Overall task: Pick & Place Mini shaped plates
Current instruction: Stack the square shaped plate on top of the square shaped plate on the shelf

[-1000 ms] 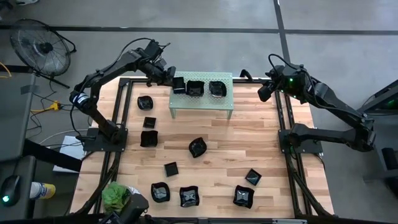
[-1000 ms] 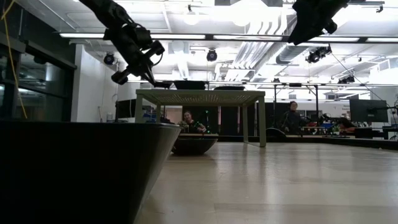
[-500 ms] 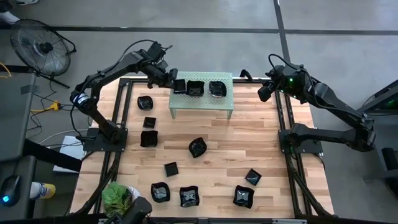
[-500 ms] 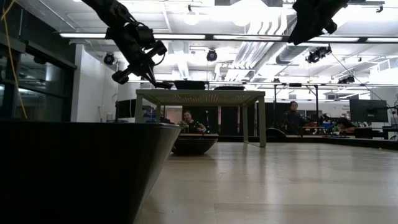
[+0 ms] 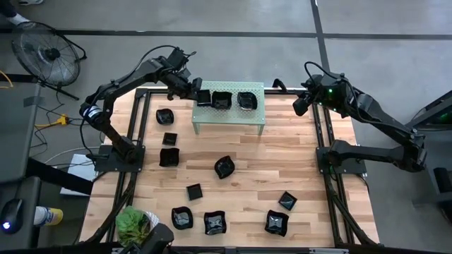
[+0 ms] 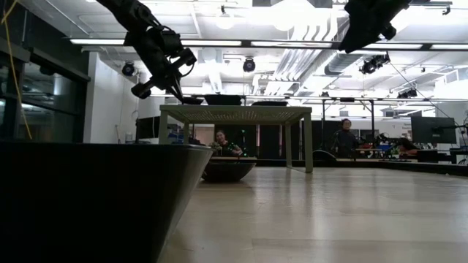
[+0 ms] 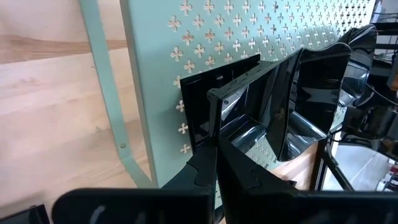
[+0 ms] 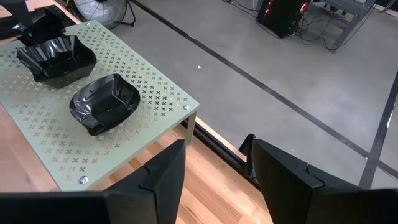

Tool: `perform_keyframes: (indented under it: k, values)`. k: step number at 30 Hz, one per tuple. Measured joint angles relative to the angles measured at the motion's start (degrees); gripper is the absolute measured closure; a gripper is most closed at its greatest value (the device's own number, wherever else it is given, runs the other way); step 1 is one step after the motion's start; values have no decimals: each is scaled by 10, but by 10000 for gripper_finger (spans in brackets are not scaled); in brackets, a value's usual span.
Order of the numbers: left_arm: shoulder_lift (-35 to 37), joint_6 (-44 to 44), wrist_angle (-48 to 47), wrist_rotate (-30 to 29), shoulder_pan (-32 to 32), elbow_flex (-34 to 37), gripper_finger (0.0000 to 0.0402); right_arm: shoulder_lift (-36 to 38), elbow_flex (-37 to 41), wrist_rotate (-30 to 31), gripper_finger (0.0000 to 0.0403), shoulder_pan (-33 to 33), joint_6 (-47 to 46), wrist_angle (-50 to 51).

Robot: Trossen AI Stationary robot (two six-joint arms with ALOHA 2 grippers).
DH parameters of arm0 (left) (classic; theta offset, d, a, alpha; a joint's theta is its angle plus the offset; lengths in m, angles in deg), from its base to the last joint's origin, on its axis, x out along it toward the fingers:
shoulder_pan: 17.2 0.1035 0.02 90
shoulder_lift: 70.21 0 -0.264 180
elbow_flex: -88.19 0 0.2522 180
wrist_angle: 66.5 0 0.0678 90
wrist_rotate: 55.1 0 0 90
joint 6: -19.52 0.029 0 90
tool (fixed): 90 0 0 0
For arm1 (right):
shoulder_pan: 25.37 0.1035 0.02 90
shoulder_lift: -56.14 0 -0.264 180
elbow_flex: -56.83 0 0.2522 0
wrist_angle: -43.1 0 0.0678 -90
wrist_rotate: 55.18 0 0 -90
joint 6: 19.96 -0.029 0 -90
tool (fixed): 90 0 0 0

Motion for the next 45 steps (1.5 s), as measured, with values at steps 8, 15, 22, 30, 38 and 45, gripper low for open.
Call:
perform_keyframes:
  k: [8, 15, 22, 30, 38, 45]
  values:
    - [0, 0, 1, -3, -6, 0, 402, 0, 0, 0, 222, 0, 10, 6]
    - [0, 0, 1, -15, -12, 0, 402, 0, 0, 2, 222, 0, 11, 6]
    - [0, 0, 2, -17, -12, 0, 402, 0, 0, 2, 222, 0, 11, 6]
    - [0, 5, 5, -16, -12, 0, 384, 0, 0, 2, 222, 0, 11, 7]
    - [0, 6, 5, -17, -12, 0, 370, 0, 0, 2, 222, 0, 11, 7]
    - [0, 19, 8, -19, -10, 0, 369, 0, 0, 2, 222, 0, 10, 10]
